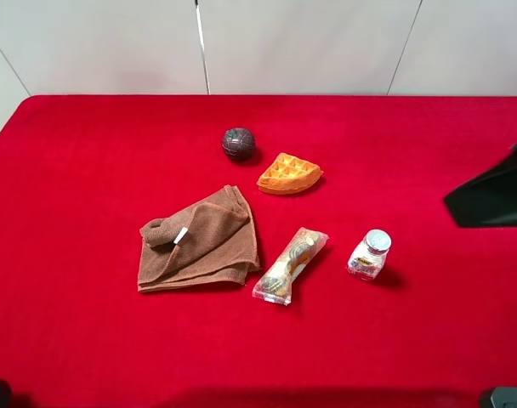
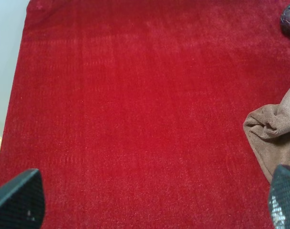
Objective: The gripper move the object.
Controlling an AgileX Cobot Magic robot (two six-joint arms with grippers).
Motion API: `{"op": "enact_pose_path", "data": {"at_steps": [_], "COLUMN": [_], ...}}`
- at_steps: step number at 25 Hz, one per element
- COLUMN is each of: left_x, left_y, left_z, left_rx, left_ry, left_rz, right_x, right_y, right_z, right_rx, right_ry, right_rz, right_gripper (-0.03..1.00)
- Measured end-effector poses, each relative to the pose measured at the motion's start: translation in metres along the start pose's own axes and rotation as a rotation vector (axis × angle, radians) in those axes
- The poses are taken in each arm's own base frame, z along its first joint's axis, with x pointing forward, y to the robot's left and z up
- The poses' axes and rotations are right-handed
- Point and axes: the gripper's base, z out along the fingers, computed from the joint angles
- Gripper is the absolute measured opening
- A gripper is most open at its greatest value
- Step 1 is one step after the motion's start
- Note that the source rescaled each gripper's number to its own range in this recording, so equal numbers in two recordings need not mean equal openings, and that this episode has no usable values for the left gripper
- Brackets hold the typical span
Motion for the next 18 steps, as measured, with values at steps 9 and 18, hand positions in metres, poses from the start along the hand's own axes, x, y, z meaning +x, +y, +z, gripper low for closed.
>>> {"op": "enact_pose_path", "data": {"at_steps": [9,18], "left_x": [0.000,0.000], "left_y": [0.000,0.000], "left_z": [0.000,0.000], "left_rx": [0.000,0.000], "left_ry": [0.001,0.001], "left_rz": [0.000,0.000], "right_x": [0.037,0.082], "right_y": [-0.006,-0.026], "right_z": [-0.018,-0.022], "right_rx": [0.045,0.206], "right_ry": [-0.101,-0.219], "right_rz": [-0.021,0.198], "right_gripper": [1.00,1.00]}}
